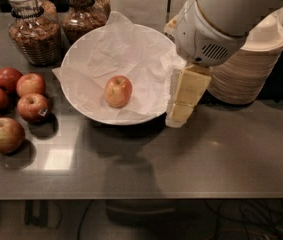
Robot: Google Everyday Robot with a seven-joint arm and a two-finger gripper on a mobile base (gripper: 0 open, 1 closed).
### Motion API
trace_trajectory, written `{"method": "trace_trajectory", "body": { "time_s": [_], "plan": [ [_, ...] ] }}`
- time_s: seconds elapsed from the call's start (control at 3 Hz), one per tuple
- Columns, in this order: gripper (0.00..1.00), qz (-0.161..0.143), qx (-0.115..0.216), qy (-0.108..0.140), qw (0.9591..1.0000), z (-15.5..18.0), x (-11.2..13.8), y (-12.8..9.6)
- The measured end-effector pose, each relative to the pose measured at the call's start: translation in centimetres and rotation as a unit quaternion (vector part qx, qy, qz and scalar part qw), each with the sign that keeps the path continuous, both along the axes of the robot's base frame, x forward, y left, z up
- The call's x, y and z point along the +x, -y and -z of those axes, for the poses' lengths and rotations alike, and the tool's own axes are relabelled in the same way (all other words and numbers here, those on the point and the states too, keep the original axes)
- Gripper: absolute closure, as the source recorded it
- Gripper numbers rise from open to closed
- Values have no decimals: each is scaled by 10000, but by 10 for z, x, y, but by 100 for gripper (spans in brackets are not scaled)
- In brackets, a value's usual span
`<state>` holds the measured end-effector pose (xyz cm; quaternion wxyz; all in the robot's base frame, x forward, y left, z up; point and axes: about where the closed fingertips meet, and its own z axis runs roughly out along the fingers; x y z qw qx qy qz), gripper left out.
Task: Pick apple from white bowl
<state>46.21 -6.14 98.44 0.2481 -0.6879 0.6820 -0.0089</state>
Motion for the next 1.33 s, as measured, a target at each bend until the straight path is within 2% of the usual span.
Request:
{"method": "trace_trajectory", "body": {
  "time_s": [0.33, 0.67, 1.0, 1.33],
  "plan": [
    [0, -3, 4, 8, 10000, -1, 0, 0],
    [0, -4, 244, 125, 9996, -4, 8, -9],
    [0, -432, 588, 130, 9973, -1, 28, -56],
    [0, -818, 731, -160, 9938, 14, 51, -100]
  ]
}}
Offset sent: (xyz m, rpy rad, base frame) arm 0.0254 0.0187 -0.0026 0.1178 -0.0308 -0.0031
